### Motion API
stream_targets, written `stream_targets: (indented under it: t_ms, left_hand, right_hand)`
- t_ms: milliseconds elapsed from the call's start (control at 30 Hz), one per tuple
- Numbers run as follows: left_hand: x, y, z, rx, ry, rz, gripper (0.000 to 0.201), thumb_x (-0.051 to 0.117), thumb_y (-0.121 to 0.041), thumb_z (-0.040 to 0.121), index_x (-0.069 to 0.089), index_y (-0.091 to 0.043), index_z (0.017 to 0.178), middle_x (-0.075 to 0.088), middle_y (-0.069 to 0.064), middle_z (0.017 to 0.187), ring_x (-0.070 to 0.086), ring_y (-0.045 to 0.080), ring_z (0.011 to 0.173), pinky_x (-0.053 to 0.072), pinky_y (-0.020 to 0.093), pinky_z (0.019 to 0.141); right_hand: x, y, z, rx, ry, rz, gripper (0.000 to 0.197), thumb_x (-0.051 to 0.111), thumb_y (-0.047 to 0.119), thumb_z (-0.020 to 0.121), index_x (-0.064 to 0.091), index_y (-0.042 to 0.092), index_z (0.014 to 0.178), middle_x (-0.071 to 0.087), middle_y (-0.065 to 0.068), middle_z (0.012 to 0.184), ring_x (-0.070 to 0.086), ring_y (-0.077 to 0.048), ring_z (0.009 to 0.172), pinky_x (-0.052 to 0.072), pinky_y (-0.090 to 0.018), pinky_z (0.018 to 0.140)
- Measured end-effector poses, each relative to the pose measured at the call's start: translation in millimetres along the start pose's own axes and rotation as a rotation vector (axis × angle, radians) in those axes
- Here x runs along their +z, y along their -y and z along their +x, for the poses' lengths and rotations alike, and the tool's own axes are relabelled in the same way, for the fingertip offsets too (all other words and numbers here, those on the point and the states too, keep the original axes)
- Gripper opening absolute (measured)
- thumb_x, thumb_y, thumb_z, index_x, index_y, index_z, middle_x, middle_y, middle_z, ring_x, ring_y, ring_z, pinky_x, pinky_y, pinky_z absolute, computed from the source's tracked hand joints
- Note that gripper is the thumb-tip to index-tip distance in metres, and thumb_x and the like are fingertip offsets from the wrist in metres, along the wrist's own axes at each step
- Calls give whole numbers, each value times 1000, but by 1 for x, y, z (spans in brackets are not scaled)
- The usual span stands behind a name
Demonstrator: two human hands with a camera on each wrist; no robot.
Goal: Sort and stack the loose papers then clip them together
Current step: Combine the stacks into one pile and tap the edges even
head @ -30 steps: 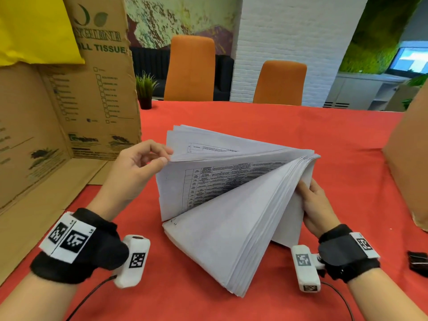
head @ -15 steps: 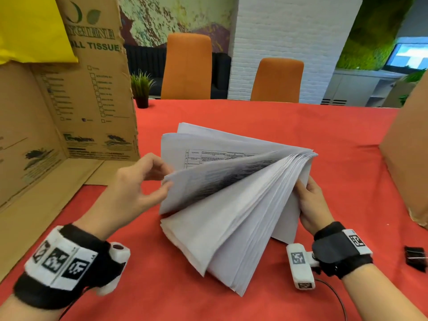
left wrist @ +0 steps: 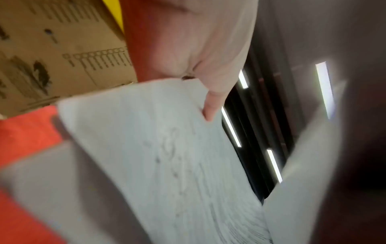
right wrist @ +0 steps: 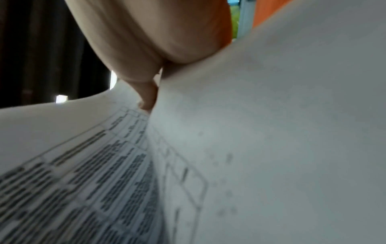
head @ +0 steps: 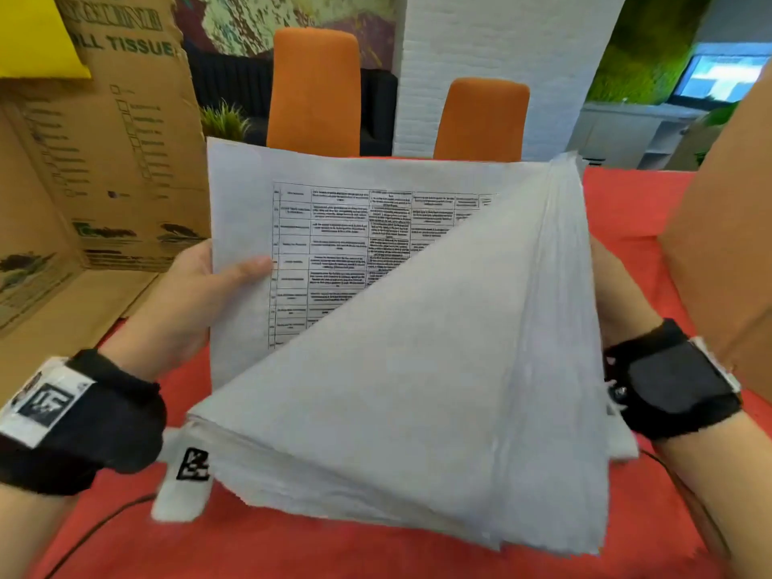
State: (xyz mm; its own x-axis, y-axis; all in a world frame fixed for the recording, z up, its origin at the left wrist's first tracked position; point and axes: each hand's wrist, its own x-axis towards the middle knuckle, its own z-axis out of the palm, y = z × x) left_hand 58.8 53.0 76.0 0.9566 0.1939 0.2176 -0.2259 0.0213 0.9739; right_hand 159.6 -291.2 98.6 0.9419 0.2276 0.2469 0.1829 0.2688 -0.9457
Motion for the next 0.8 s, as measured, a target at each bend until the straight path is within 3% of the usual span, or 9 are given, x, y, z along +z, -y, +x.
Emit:
stream_targets:
  t_ms: [67, 100, 200, 233, 367, 500, 567, 667, 800]
  left_hand:
    - [7, 13, 8, -105, 19, 105, 27, 62, -10, 88, 63, -6, 115, 76, -1, 97, 73, 12, 89, 58, 19, 69]
    - [13, 25, 11, -185, 11, 183, 23, 53, -1, 91, 62, -2, 113, 76, 3, 95, 73, 7, 81, 58, 18, 67]
    - [30, 74, 13, -484, 112, 180, 32, 45, 9, 92, 56, 6, 122, 64, 24, 120, 66, 30, 103, 50, 48, 97]
    - [37, 89, 15, -558, 151, 168, 33, 43, 9, 92, 55, 5, 123, 64, 23, 121, 64, 33, 107, 48, 49, 99]
    - [65, 121, 25, -685, 225, 161, 25, 42, 8, 94, 60, 3, 110, 71, 13, 98, 73, 16, 79, 59, 28, 73]
    - [79, 132, 26, -760, 232, 191, 30, 55, -9, 90, 62, -1, 118, 63, 16, 126, 61, 29, 115, 48, 41, 101]
    - [86, 131, 24, -687, 202, 226, 29, 57, -9, 90, 62, 0, 118, 67, 16, 120, 63, 32, 112, 48, 46, 101]
    - [97, 114, 23, -372, 122, 480, 24, 49, -3, 94, 65, 0, 111, 69, 14, 112, 65, 26, 99, 55, 35, 81]
    - [106, 77, 25, 19, 82, 838, 17, 48, -8, 91, 61, 1, 96, 68, 15, 100, 61, 29, 90, 44, 39, 70]
  right_hand:
    - [-9, -8, 12, 230, 50, -7, 56, 94, 40, 36, 74, 15, 82, 75, 3, 73, 71, -10, 65, 56, -23, 56]
    - [-19, -21, 21, 378, 41, 32, 62, 96, 35, 34, 74, 12, 87, 76, -3, 79, 73, -16, 70, 58, -28, 57]
    - [-48, -61, 36, 677, -182, -129, 22, 65, 22, 89, 66, 4, 103, 76, -12, 75, 73, -25, 72, 60, -37, 55]
    - [-61, -73, 39, 730, -250, -197, 22, 55, 20, 96, 64, 3, 107, 75, -13, 71, 71, -26, 71, 60, -38, 57]
    - [-99, -96, 32, 724, -354, -413, 30, 55, 13, 97, 59, -5, 121, 71, -14, 80, 67, -27, 69, 56, -45, 80]
    - [-112, -95, 23, 651, -327, -576, 28, 54, 12, 98, 57, 0, 122, 66, -21, 115, 64, -34, 94, 49, -52, 95]
    - [-113, -99, 19, 658, -306, -605, 31, 53, 12, 98, 56, -1, 126, 63, -22, 123, 63, -35, 102, 48, -51, 97]
    - [-113, -105, 17, 636, -293, -667, 34, 54, 13, 98, 55, -5, 127, 64, -23, 122, 62, -33, 96, 51, -46, 90]
    - [-113, -108, 20, 600, -283, -732, 29, 56, 11, 96, 61, -6, 119, 65, -22, 118, 62, -26, 79, 49, -31, 65]
